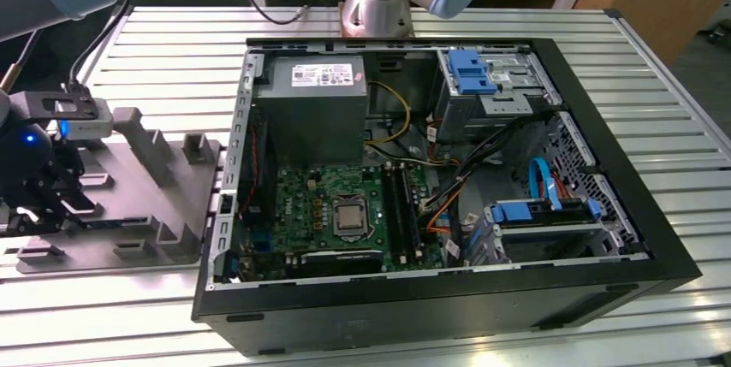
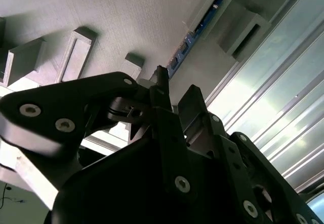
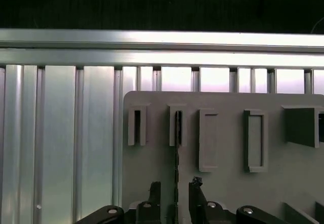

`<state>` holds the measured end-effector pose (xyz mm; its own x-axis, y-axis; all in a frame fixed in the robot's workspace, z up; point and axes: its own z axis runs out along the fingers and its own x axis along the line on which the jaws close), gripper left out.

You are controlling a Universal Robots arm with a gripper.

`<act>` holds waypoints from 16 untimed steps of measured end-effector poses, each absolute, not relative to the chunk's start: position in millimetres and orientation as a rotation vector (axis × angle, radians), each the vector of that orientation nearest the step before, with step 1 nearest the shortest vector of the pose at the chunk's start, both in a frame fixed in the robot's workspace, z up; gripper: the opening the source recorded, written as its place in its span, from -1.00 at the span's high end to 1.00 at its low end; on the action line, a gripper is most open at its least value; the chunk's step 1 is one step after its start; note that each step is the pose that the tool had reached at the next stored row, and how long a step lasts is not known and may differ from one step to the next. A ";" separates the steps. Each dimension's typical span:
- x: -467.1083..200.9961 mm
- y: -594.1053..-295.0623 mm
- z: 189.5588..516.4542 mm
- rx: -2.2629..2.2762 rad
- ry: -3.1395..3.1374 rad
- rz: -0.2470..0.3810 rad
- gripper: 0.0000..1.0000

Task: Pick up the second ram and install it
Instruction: 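Pick up the second ram and move it above second insertion slot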

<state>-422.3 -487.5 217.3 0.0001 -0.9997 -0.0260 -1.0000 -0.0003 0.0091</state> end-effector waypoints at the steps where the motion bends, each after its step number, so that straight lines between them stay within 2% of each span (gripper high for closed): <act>1: -422.3 -487.5 216.8 -2.226 2.199 0.039 0.29; 16: -422.9 -487.3 203.1 -2.307 2.116 0.040 0.29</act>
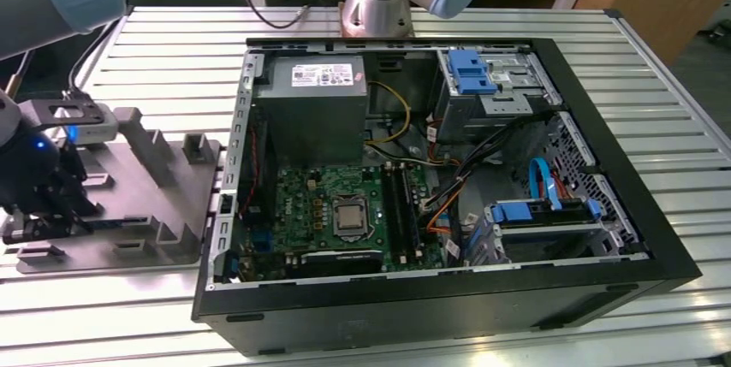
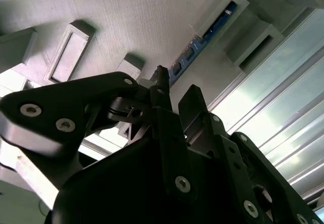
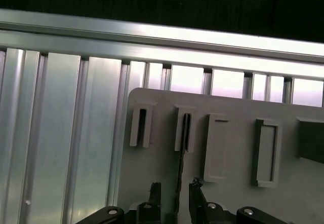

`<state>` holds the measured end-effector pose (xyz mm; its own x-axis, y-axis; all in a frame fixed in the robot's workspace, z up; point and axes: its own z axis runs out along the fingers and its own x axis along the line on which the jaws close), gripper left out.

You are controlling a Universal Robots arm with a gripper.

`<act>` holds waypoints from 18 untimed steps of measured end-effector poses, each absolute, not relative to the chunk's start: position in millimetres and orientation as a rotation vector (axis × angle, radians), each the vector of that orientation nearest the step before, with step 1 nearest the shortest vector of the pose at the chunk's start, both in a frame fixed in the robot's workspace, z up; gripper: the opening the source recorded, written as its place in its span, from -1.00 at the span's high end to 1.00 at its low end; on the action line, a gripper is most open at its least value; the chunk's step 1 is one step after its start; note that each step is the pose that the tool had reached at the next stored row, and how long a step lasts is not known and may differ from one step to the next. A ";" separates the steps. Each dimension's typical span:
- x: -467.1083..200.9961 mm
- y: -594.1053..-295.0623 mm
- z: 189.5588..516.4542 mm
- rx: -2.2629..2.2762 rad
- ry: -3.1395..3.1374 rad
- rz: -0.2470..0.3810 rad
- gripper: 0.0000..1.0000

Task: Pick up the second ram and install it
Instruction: 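Pick up the second ram and move it above second insertion slot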

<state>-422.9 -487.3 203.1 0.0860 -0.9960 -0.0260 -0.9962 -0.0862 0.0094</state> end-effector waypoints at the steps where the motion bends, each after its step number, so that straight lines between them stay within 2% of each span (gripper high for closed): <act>1: -423.0 -487.2 202.3 -2.307 2.116 0.040 0.29; 18: -426.8 -484.7 198.0 -2.307 2.116 0.040 0.29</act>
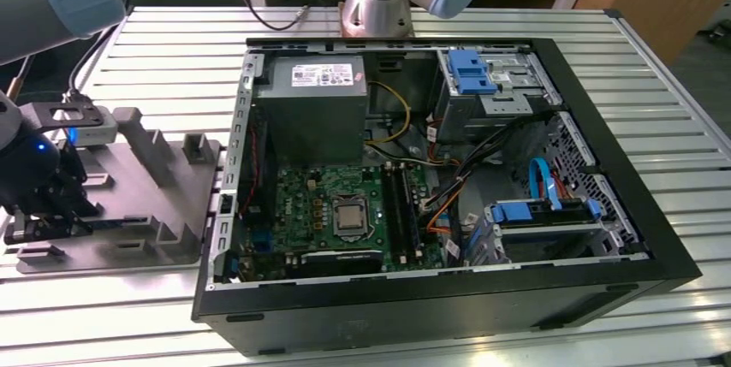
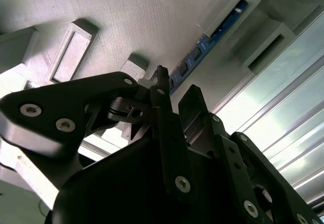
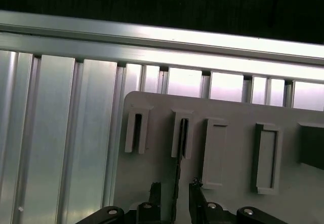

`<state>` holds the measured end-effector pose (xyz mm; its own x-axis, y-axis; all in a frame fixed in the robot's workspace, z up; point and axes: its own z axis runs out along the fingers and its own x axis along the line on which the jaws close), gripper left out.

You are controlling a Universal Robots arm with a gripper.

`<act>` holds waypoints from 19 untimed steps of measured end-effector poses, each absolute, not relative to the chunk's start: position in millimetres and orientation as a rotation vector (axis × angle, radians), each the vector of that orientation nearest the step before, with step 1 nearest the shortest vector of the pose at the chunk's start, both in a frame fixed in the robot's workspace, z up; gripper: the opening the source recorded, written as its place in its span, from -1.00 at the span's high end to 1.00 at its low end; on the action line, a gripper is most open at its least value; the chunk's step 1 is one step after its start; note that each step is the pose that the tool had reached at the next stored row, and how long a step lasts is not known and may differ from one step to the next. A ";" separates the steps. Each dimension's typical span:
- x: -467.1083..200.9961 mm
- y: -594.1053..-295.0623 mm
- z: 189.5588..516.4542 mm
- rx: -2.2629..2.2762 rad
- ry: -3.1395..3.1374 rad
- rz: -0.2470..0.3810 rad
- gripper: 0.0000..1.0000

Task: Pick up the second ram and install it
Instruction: 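Pick up the second ram and move it above second insertion slot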

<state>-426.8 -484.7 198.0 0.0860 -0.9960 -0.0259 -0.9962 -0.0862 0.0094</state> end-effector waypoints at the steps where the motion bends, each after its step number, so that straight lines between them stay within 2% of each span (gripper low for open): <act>1: -426.9 -484.7 197.9 -2.307 2.116 0.040 0.29; 7: -427.0 -484.7 197.9 -2.307 2.116 0.040 0.33; 8: -427.0 -484.7 197.9 -2.307 2.116 0.040 0.46; 19: -427.1 -484.7 202.2 -2.243 2.183 0.039 0.46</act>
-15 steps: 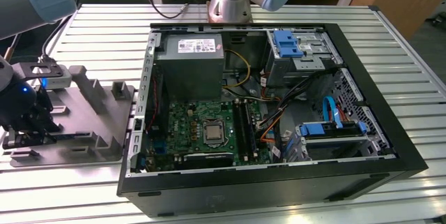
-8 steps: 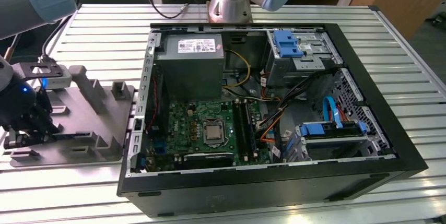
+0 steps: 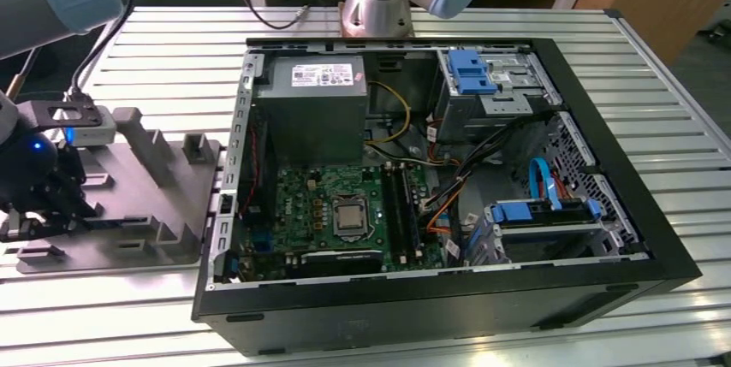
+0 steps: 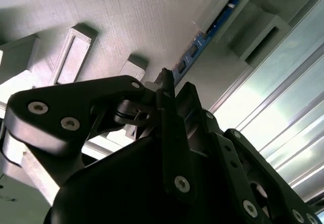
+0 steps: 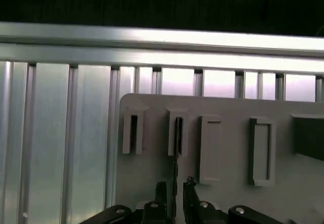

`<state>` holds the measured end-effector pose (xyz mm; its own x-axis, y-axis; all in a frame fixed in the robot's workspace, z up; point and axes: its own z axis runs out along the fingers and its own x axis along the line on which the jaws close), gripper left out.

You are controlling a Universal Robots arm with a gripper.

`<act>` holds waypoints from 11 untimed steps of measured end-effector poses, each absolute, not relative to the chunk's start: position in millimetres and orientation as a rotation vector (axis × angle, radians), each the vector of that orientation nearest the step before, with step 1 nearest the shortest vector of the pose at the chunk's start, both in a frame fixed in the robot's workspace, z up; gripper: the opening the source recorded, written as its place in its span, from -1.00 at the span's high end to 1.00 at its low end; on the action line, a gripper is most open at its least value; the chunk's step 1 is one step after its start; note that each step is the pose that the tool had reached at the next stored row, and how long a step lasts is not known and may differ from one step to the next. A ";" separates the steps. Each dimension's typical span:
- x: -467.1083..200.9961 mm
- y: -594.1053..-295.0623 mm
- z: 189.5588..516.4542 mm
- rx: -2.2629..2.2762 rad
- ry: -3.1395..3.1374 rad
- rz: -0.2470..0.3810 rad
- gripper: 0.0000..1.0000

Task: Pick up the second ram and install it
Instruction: 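Pick up the second ram and move it above second insertion slot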

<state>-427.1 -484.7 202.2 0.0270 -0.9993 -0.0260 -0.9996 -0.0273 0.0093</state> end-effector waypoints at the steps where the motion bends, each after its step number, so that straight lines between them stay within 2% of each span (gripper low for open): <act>1: -427.1 -484.7 202.2 -2.243 2.183 0.039 0.46; 11: -426.9 -484.4 201.2 -2.222 2.204 0.039 0.46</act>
<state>-426.9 -484.4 201.2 0.0077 -0.9996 -0.0260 -0.9999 -0.0080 0.0093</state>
